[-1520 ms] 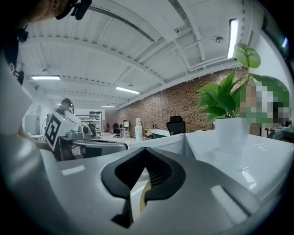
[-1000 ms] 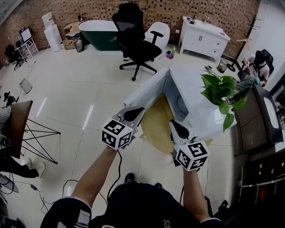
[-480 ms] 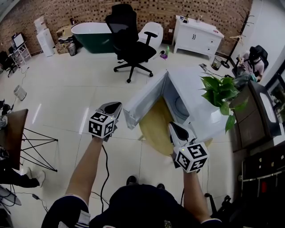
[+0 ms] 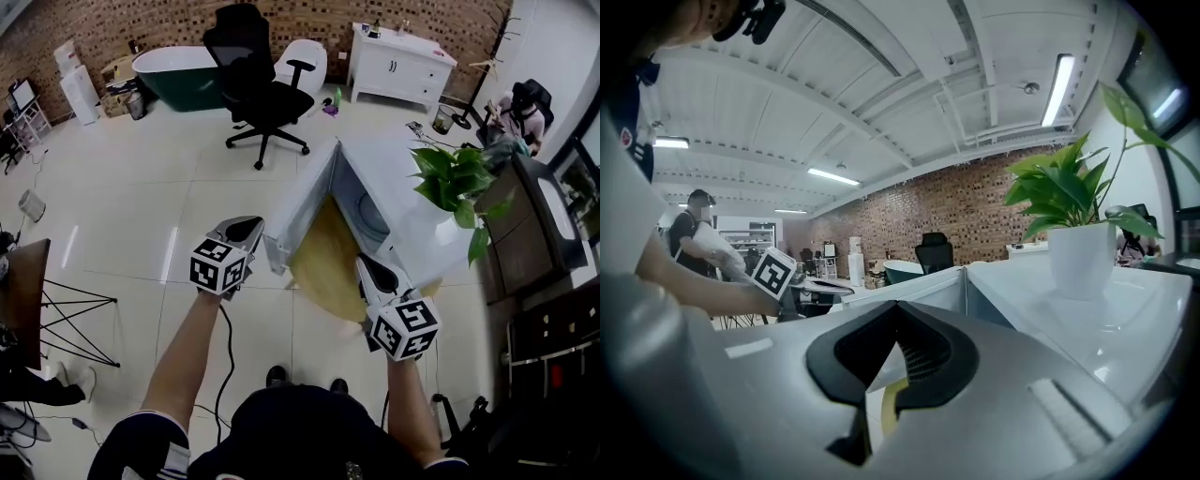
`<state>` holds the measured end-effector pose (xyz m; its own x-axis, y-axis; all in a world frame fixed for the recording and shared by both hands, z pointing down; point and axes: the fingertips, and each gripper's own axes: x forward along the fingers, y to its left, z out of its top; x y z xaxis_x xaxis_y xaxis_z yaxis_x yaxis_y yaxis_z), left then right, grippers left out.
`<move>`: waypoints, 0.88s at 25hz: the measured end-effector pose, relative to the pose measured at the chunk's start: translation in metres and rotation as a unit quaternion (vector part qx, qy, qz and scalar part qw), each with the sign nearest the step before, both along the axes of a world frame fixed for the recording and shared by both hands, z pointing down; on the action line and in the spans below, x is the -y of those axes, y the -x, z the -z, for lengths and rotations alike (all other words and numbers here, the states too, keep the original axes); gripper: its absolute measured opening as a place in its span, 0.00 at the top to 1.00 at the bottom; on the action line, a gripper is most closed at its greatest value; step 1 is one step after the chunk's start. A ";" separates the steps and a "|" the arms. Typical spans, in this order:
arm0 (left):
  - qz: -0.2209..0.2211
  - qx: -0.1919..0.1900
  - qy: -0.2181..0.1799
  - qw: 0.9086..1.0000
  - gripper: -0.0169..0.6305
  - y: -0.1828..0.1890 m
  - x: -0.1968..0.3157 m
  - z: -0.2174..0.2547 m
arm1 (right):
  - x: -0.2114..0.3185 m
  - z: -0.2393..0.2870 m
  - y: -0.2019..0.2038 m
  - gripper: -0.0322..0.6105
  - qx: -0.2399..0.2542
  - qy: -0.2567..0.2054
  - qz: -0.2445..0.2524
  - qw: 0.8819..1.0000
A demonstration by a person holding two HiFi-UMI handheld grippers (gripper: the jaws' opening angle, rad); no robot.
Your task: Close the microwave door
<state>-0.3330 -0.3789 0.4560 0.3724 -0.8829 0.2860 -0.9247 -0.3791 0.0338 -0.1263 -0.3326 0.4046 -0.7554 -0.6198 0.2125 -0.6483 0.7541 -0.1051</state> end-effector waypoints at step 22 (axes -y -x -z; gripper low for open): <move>-0.164 -0.030 0.003 0.986 0.96 -0.185 0.022 -0.012 | 0.001 0.001 -0.113 0.95 -0.014 0.002 -0.107 0.994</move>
<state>-0.1484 -0.4005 0.4678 0.6539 -0.7109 0.2590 -0.7489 -0.6568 0.0879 -0.0134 -0.3337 0.4034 -0.6004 -0.7644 0.2349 -0.7963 0.5986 -0.0873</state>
